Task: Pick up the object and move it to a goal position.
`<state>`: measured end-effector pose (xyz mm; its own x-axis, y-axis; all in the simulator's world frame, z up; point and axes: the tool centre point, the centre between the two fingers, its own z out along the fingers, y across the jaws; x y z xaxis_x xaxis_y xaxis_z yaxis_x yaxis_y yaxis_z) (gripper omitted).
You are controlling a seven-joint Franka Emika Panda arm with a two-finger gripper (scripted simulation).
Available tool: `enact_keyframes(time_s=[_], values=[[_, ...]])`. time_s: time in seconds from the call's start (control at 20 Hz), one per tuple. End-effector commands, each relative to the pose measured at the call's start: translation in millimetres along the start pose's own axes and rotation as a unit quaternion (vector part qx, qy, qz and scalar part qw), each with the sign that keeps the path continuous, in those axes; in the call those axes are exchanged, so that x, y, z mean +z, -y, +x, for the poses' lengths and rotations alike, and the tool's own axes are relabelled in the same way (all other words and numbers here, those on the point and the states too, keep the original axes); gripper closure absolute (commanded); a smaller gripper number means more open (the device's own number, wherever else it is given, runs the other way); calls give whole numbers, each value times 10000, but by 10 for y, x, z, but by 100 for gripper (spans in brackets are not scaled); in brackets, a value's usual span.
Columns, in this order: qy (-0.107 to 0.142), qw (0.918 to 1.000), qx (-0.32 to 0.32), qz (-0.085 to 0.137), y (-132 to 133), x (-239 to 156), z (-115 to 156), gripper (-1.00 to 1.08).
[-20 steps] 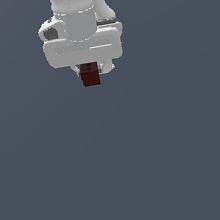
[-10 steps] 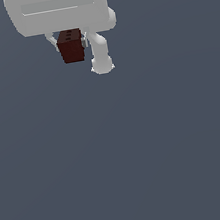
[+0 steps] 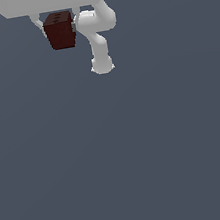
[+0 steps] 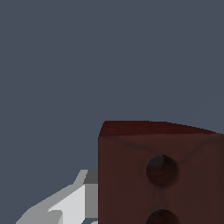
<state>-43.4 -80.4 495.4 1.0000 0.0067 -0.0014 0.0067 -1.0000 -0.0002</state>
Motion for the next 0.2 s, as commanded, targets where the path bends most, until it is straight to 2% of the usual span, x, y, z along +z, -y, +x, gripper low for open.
enact_keyframes(time_s=[0.0,0.15], values=[[-7,10000,-2,-1,-12,-47,5,108],[-7,10000,-2,-1,-16,-60,8,108]])
